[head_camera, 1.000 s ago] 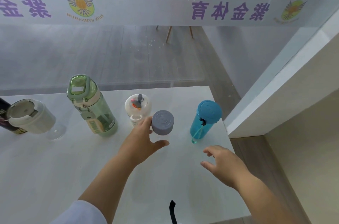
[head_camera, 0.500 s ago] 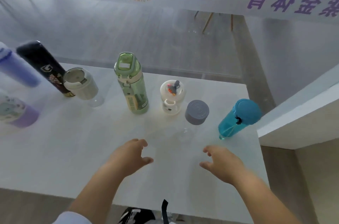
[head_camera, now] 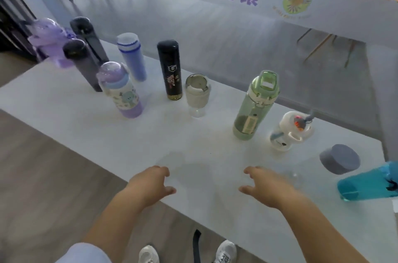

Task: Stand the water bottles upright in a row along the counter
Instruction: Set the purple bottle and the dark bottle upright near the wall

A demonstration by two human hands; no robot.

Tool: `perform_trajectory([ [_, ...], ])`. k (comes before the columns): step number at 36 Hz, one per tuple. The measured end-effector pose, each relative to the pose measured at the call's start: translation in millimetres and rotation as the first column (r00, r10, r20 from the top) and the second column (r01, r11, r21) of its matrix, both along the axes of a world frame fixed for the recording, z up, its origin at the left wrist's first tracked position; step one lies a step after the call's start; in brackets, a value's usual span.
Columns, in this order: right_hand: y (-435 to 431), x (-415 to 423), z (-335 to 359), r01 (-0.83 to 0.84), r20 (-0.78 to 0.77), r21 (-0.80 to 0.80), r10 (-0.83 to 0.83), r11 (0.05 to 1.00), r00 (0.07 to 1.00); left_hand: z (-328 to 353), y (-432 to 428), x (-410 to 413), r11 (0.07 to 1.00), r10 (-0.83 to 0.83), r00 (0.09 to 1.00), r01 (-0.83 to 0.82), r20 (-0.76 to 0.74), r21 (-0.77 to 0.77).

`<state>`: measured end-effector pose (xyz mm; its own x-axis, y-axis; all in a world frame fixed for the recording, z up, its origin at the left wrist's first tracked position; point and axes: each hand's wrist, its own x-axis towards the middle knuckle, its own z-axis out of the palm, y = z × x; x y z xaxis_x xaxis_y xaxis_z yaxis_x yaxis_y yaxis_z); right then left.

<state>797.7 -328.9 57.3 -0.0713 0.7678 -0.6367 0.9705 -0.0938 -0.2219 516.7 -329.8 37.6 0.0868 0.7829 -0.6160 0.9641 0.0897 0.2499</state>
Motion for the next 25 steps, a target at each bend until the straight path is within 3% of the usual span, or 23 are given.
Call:
perform_trajectory([
  [13, 48.5, -200.2, 30.9, -0.131, 0.01, 0.052, 0.13, 0.99, 0.991, 34.4, 23.2, -197.4, 0.984, 0.094, 0.994, -0.086, -0.048, 0.154],
  [25, 108.4, -342.7, 58.5, -0.328, -0.038, 0.126, 0.335, 0.936, 0.942, 49.6, 64.5, -319.5, 0.947, 0.255, 0.967, -0.251, 0.004, 0.201],
])
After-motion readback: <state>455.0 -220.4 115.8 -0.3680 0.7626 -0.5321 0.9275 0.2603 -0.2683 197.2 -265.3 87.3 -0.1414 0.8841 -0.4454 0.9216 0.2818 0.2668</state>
